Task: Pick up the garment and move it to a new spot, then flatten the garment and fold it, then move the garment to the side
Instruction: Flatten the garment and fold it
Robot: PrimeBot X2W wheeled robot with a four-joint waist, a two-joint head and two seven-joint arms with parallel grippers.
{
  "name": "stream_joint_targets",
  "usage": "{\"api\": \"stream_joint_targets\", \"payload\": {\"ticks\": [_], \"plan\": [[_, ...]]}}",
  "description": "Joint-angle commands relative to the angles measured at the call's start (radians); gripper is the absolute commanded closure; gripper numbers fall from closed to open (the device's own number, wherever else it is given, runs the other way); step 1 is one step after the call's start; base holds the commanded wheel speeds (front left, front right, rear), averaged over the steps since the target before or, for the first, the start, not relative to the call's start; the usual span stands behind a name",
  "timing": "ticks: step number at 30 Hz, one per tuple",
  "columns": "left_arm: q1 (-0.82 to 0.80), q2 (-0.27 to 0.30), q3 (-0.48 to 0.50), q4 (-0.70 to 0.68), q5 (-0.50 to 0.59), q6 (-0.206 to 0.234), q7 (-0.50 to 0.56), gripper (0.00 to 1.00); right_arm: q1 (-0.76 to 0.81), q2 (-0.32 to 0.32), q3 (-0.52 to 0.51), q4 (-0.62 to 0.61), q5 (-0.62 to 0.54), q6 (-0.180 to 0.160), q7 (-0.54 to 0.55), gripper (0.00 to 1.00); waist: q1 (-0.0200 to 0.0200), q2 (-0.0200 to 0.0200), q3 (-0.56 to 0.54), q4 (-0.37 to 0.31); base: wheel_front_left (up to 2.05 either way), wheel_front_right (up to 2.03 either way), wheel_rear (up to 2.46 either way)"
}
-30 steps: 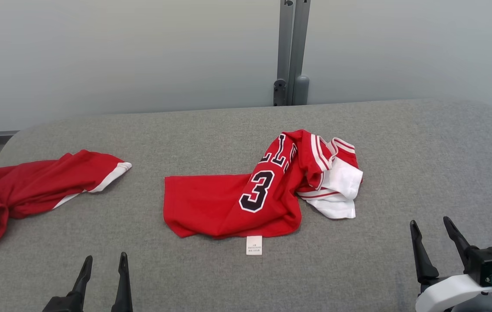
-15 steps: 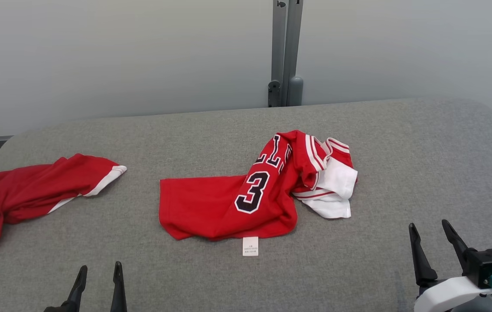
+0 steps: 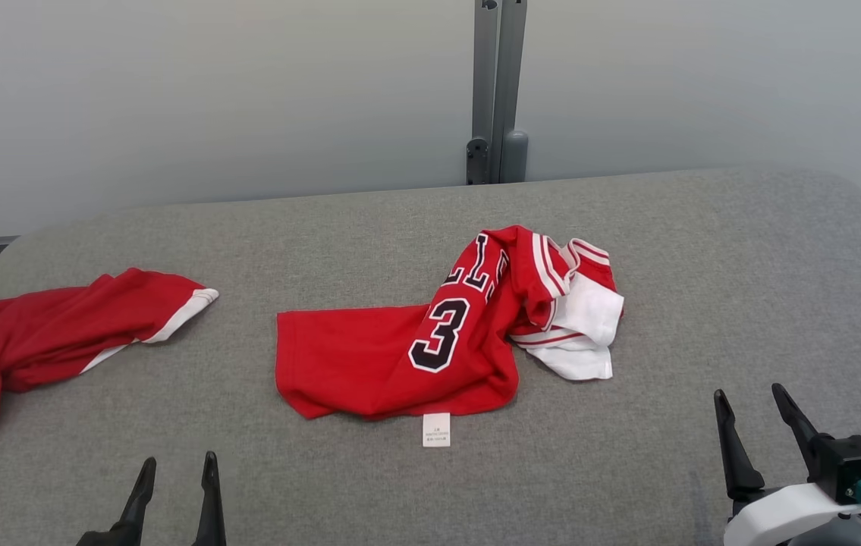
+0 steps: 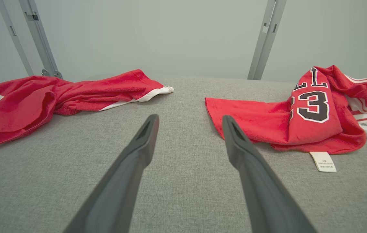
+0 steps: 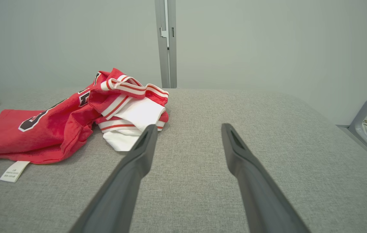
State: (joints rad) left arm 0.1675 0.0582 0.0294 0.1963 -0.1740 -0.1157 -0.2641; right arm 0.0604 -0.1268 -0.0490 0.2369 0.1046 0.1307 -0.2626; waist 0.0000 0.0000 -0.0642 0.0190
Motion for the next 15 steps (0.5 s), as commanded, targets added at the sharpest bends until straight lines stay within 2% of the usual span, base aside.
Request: {"api": "stream_joint_targets", "payload": {"ticks": [1,6,7,15], "plan": [[-0.021,-0.001,-0.003,-0.012,0.005,-0.006,0.0,0.0,-0.003,-0.005,0.001,-0.004,0.001,0.0,-0.003,0.0,0.0,0.0,0.005,-0.003,0.0,0.0,0.0],[-0.072,-0.004,-0.085,0.004,0.029,-0.01,0.0,0.0,-0.024,-0.01,0.02,-0.012,0.003,0.0,-0.003,0.0,0.0,0.0,0.033,-0.029,0.0,0.0,0.0],[-0.107,-0.003,-0.146,0.038,0.027,-0.014,0.008,0.0,-0.032,-0.013,0.027,-0.015,0.007,0.0,-0.003,0.0,0.0,0.0,0.049,-0.046,0.0,0.0,0.0],[-0.276,0.005,-0.32,0.186,0.005,-0.015,0.035,0.0,-0.065,-0.017,0.036,-0.023,0.018,0.0,-0.003,0.0,0.0,0.0,0.136,-0.109,0.0,0.0,0.0]]}}
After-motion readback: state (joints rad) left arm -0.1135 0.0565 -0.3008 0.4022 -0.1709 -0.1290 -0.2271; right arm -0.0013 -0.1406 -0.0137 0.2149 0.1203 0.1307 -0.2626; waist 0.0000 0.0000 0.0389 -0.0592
